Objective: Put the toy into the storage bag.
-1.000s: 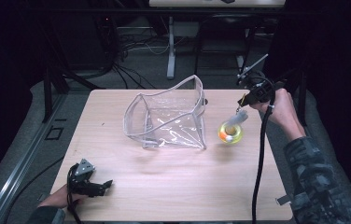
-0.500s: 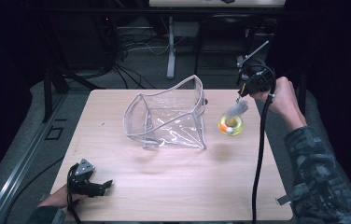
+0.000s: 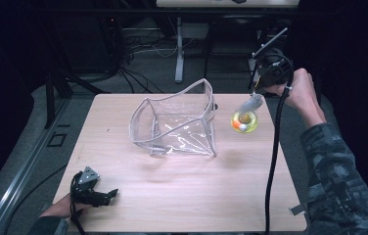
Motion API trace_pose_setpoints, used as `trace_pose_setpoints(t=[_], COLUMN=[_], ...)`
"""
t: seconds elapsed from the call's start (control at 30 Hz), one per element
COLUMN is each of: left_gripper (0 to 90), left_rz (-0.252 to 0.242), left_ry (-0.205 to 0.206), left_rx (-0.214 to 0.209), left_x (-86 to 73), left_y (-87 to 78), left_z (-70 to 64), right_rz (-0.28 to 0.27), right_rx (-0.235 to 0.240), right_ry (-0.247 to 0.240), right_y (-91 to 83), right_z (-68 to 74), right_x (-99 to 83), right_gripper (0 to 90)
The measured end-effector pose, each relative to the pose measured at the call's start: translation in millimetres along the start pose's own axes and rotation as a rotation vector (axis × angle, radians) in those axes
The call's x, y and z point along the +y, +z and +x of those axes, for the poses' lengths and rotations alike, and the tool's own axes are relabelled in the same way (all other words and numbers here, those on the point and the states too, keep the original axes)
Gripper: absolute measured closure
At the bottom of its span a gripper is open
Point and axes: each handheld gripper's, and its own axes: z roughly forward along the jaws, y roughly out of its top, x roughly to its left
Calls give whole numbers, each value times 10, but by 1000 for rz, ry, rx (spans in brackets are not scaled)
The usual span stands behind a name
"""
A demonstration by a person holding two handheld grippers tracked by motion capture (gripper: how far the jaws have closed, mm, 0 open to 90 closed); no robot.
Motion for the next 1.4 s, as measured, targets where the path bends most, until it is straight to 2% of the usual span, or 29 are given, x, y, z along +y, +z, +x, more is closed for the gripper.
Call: trace_pose_setpoints(t=[0.57,1.4], left_gripper=[0,1], left_rz=[-2,-2], left_ry=[-1,-1], left_rx=[1,1], left_x=[-1,-1], left_y=[1,1], left_z=[-1,-1], right_rz=[-14,-61], right_rx=[-6,-37], right_ry=[5,-26], right_y=[-162,-492], right_z=[-69,35], right_x=[171,525], right_gripper=[880,880])
